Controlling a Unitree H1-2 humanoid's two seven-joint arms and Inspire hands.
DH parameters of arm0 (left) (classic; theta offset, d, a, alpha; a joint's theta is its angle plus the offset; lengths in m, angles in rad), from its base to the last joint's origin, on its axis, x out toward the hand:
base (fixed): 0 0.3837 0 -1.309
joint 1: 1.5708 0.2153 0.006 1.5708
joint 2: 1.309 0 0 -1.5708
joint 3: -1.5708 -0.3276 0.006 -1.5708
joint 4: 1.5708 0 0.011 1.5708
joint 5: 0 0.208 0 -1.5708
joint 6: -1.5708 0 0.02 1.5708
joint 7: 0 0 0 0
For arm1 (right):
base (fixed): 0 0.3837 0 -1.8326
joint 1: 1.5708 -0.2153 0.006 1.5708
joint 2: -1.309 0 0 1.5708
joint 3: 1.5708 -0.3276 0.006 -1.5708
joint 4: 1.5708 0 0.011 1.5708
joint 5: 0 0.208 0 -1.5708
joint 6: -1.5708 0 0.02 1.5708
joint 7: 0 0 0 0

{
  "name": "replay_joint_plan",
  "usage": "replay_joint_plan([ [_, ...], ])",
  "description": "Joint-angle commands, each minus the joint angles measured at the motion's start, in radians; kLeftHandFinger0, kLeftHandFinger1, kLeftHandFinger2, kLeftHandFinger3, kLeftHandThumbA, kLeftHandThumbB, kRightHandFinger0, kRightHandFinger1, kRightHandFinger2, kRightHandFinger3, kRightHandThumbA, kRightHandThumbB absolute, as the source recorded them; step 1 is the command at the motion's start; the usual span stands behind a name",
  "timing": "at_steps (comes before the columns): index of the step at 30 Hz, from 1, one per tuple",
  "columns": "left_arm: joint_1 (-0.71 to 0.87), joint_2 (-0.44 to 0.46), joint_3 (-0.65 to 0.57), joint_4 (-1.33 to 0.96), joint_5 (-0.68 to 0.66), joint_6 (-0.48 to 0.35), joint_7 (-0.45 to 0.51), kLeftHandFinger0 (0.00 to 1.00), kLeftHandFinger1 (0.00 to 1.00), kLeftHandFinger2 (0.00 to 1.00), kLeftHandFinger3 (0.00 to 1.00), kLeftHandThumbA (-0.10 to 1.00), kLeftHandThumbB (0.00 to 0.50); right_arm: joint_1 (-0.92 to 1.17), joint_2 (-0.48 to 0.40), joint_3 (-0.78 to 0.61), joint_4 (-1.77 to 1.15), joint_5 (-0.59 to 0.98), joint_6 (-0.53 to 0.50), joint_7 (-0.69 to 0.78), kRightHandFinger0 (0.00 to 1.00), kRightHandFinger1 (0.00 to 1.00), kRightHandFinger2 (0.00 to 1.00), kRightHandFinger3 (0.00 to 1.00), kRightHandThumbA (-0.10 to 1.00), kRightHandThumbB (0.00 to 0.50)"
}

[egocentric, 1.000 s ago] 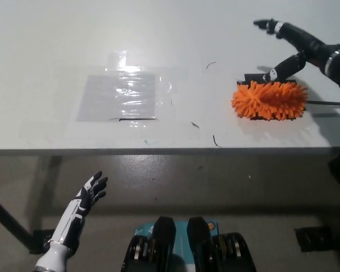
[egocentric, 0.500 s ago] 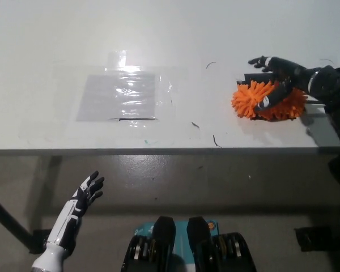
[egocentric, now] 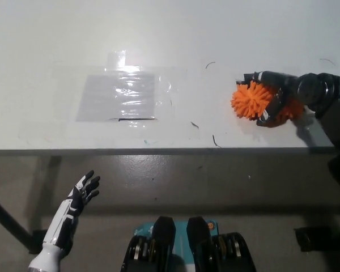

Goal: The robot uses it right hand to pick up an extended orange duster kept in the middle of the desk and presses its handle against the desk to collapse it

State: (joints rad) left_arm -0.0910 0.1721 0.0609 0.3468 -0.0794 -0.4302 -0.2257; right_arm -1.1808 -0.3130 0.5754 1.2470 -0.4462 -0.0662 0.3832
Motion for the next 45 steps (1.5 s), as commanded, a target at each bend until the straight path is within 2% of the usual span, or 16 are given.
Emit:
replay_joint_plan([
  [1, -0.017, 0.0, 0.013, -0.018, -0.04, -0.04, -0.024, 1.0, 1.0, 1.0, 1.0, 1.0, 0.312, -0.056, 0.013, 0.017, 0.045, -0.048, -0.041, -0.04, 1.0, 1.0, 1.0, 1.0, 1.0, 0.436],
  [4, -0.016, -0.002, 0.013, -0.022, -0.041, -0.04, -0.022, 1.0, 1.0, 1.0, 1.0, 1.0, 0.313, -0.052, 0.029, 0.025, 0.08, -0.063, -0.028, -0.081, 1.0, 1.0, 1.0, 1.0, 0.94, 0.375],
  [5, -0.018, -0.002, 0.013, -0.021, -0.04, -0.04, -0.019, 1.0, 1.0, 1.0, 1.0, 1.0, 0.308, -0.042, 0.035, 0.014, 0.089, -0.062, -0.038, -0.156, 1.0, 1.0, 1.0, 1.0, 0.68, 0.277],
  [6, -0.02, -0.002, 0.014, -0.022, -0.04, -0.04, -0.018, 1.0, 1.0, 1.0, 1.0, 1.0, 0.3, -0.036, 0.036, 0.01, 0.094, -0.066, -0.047, -0.21, 0.7, 0.76, 0.74, 0.77, 0.29, 0.056],
  [7, -0.022, -0.001, 0.014, -0.022, -0.04, -0.04, -0.018, 1.0, 1.0, 1.0, 1.0, 1.0, 0.299, -0.026, 0.038, 0.007, 0.098, -0.071, -0.059, -0.28, 0.43, 0.56, 0.65, 0.72, 0.03, 0.151],
  [8, -0.024, 0.001, 0.014, -0.023, -0.04, -0.04, -0.018, 1.0, 1.0, 1.0, 1.0, 1.0, 0.306, -0.012, 0.034, 0.044, 0.096, -0.126, -0.089, -0.419, 0.03, 0.2, 0.41, 0.48, -0.09, 0.211],
  [9, -0.026, 0.003, 0.015, -0.024, -0.035, -0.04, -0.016, 1.0, 1.0, 1.0, 1.0, 1.0, 0.307, -0.008, 0.032, 0.033, 0.098, -0.118, -0.099, -0.453, 0.0, 0.21, 0.49, 0.66, -0.1, 0.188],
  [10, -0.027, 0.005, 0.017, -0.023, -0.039, -0.04, -0.019, 1.0, 1.0, 1.0, 1.0, 1.0, 0.306, -0.007, 0.03, 0.011, 0.1, -0.096, -0.121, -0.46, 0.0, 0.26, 0.61, 0.47, -0.1, 0.186],
  [12, -0.026, 0.01, 0.018, -0.023, -0.042, -0.04, -0.024, 1.0, 1.0, 1.0, 1.0, 1.0, 0.3, -0.002, 0.016, 0.01, 0.094, -0.1, -0.167, -0.507, 0.02, 0.52, 1.0, 0.81, -0.1, 0.136],
  [14, -0.03, 0.011, 0.018, -0.021, -0.044, -0.04, -0.026, 1.0, 1.0, 1.0, 1.0, 1.0, 0.287, -0.004, 0.006, 0.01, 0.096, -0.099, -0.198, -0.528, 0.09, 0.69, 1.0, 1.0, -0.1, 0.134],
  [22, -0.03, 0.01, 0.016, -0.022, -0.057, -0.04, -0.028, 1.0, 1.0, 1.0, 1.0, 1.0, 0.28, -0.03, -0.003, 0.021, 0.109, -0.116, -0.222, -0.551, 0.25, 0.77, 1.0, 1.0, -0.1, 0.141],
  [27, -0.037, 0.011, 0.019, -0.022, -0.061, -0.04, -0.028, 1.0, 1.0, 1.0, 1.0, 1.0, 0.289, -0.047, 0.0, 0.011, 0.117, -0.113, -0.222, -0.549, 0.18, 0.7, 1.0, 1.0, -0.1, 0.1],
  [36, -0.044, 0.01, 0.028, -0.015, -0.068, -0.04, -0.03, 1.0, 1.0, 1.0, 1.0, 1.0, 0.341, -0.055, -0.01, 0.005, 0.134, -0.122, -0.25, -0.576, 0.08, 0.58, 0.94, 0.9, -0.1, 0.173],
  [38, -0.044, 0.01, 0.029, -0.014, -0.067, -0.04, -0.031, 1.0, 1.0, 1.0, 1.0, 1.0, 0.342, -0.057, -0.009, 0.003, 0.137, -0.123, -0.238, -0.573, 0.17, 0.63, 0.95, 0.9, -0.1, 0.165],
  [40, -0.044, 0.01, 0.03, -0.013, -0.069, -0.04, -0.03, 1.0, 1.0, 1.0, 1.0, 1.0, 0.334, -0.058, -0.013, 0.0, 0.133, -0.124, -0.24, -0.583, 0.06, 0.57, 0.93, 0.69, -0.1, 0.167],
  [45, -0.038, 0.011, 0.032, -0.016, -0.066, -0.04, -0.03, 1.0, 1.0, 1.0, 1.0, 1.0, 0.347, -0.078, -0.029, -0.012, 0.122, -0.12, -0.236, -0.595, 0.0, 0.48, 0.86, 0.88, -0.1, 0.16],
])
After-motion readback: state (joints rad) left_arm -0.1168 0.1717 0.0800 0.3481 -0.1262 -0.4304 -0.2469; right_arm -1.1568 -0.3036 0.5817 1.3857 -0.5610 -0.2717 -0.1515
